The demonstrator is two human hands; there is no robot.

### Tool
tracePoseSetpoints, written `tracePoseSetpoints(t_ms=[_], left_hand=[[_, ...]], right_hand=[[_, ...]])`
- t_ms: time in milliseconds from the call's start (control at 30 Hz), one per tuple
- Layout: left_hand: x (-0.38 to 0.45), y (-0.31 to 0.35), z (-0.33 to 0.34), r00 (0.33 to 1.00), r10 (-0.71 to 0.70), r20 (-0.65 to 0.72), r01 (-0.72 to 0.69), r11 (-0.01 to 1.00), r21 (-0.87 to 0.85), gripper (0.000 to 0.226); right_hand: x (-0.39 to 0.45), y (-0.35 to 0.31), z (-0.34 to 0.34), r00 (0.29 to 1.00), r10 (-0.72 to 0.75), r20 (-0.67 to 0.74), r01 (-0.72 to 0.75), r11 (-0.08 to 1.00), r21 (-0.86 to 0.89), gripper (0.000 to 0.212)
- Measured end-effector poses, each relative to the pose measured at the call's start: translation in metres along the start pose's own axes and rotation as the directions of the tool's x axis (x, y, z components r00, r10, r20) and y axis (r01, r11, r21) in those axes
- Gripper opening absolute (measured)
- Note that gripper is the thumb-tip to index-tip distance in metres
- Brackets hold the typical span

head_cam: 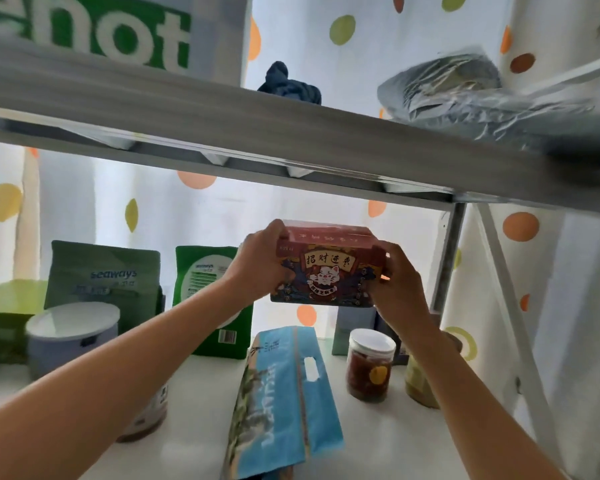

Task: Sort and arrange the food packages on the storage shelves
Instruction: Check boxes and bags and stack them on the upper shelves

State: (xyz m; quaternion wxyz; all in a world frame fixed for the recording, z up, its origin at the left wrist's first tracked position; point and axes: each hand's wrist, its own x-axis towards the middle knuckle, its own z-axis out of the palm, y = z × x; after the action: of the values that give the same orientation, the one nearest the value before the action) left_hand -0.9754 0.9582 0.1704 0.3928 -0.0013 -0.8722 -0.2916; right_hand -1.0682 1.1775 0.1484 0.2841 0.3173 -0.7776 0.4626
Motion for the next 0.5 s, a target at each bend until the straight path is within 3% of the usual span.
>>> tracePoseSetpoints(t_ms=[167, 367, 500], left_hand=[[0.010, -0.025, 0.019, 0.995, -0.090, 0.034, 0.086, 0.993, 0.086, 0.038], [0.005, -0.043, 0.044, 0.990, -0.106, -0.094, 0.122, 0.974, 0.190, 0.033], [0.008, -0.053, 0.051, 0.991, -0.115, -0.072, 0.131, 0.945, 0.301, 0.025]], right_hand=[[0.020, 0.017, 0.018, 0.991, -0.025, 0.135, 0.062, 0.957, -0.282, 0.043], [0.043, 0.027, 0.030, 0.965, -0.041, 0.257, 0.136, 0.921, -0.365, 0.030], [0.052, 0.040, 0.045, 0.939, -0.044, 0.342, 0.203, 0.872, -0.446, 0.026]])
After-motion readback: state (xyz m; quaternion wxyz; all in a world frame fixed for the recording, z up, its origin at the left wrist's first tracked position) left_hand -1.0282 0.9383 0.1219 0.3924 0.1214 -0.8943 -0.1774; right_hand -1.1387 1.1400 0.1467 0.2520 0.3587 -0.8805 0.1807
